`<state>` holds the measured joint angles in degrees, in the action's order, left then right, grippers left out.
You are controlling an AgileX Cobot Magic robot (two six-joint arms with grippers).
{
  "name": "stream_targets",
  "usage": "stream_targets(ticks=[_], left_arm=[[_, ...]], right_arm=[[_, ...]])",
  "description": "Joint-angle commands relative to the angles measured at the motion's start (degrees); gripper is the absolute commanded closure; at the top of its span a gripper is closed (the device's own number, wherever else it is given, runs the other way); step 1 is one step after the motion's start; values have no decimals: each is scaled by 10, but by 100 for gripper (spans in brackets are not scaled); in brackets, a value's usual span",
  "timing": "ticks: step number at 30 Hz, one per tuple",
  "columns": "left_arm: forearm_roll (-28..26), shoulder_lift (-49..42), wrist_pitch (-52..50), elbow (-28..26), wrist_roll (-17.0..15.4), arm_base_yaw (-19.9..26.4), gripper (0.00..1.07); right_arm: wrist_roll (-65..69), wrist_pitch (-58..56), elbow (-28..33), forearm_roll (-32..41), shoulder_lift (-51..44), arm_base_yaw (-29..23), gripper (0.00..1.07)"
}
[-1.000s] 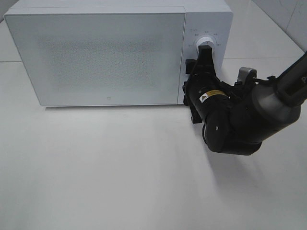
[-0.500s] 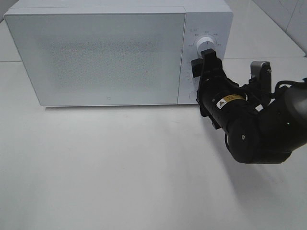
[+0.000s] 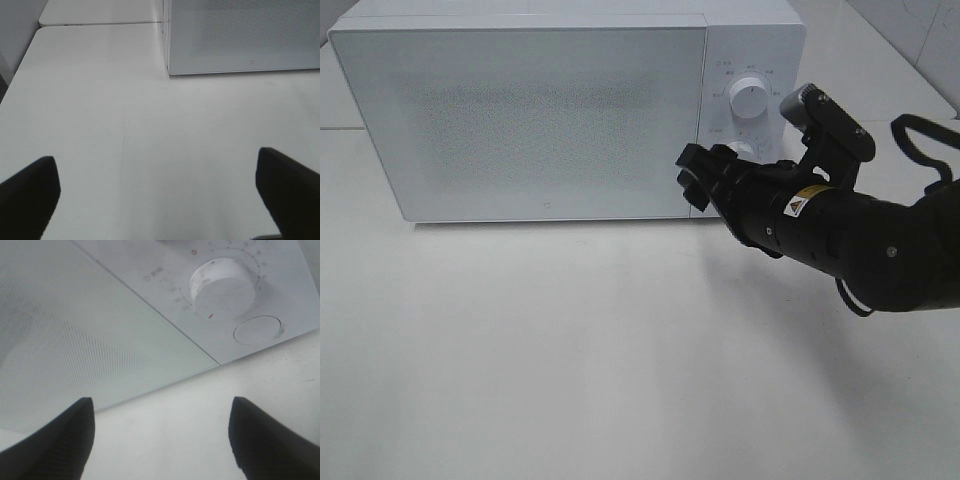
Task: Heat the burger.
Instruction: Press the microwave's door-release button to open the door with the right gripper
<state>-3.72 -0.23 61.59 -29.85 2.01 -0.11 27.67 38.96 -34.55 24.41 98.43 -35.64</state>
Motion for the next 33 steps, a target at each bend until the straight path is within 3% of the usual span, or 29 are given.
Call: stream_targets(ticks=[1,10,20,33], left_arm=[[-2,-10,-4,2,0,2,7],[-2,-10,-4,2,0,2,7],[-2,-10,-4,2,0,2,7],[-2,-10,-4,2,0,2,7]], right_arm=[[-121,-103,1,-11,-40,3,35],[-260,-315,-8,-29,-106,3,35],[-219,-563,-65,-154,-186,3,35],[-219,-761,-71,-166,-348,3,35]])
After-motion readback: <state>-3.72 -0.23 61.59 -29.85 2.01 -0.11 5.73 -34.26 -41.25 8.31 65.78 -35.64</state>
